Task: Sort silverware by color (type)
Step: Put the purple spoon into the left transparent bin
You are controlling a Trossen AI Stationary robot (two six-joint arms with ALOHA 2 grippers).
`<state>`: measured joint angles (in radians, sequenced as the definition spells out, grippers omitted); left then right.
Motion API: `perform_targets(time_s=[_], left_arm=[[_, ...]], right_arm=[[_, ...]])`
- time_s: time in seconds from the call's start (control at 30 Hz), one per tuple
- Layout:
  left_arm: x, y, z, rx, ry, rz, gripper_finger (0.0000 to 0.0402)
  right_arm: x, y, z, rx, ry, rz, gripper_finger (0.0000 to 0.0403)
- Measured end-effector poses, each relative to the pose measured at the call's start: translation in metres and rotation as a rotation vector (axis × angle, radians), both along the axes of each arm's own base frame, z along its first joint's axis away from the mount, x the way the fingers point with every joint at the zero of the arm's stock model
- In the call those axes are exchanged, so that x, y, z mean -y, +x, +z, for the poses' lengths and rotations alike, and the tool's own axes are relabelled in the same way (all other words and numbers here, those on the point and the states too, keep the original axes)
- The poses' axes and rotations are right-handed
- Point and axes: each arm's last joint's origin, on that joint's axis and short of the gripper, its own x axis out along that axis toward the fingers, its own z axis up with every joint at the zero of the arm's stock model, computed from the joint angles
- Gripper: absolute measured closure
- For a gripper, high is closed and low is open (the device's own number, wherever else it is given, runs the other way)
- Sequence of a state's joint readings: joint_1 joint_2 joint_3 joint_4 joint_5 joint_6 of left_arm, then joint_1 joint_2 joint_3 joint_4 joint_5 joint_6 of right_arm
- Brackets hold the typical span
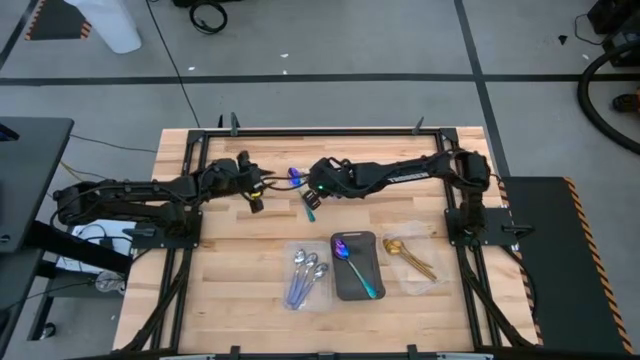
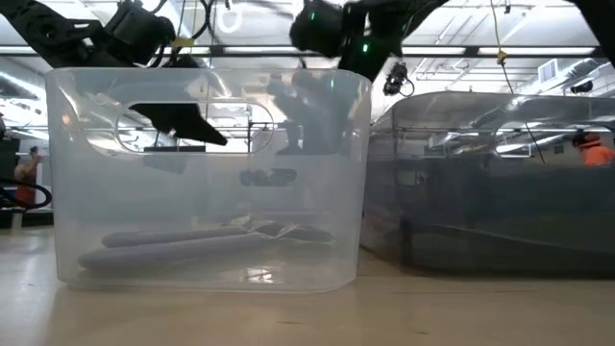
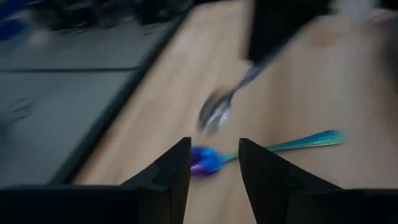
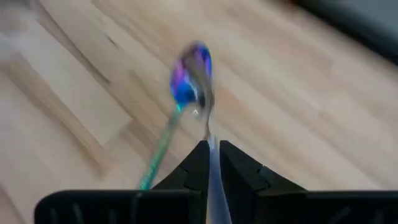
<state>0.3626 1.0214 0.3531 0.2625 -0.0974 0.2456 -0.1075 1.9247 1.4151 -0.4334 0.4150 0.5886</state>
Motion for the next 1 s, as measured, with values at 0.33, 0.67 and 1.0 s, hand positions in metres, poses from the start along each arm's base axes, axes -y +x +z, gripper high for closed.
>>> perform_targets(time_s=[0.33, 0.67, 1.0], left_arm=[[0.003, 0.002, 0.001, 0.048, -0.075, -0.069, 0.026], [0.004, 0.003, 0.002, 0.057, -0.075, -0.075, 0.026], [0.004, 0.003, 0.003, 0.064, -0.072, -0.073, 0.026]], right_arm=[[-0.034, -0.004, 0.044, 0.124, -0.137, 0.089, 0.0397], [-0.033, -0.005, 0.04, 0.098, -0.101, 0.118, 0.0374], [-0.016, -0.002, 0.016, 0.004, -0.08, 0.122, 0.0362]])
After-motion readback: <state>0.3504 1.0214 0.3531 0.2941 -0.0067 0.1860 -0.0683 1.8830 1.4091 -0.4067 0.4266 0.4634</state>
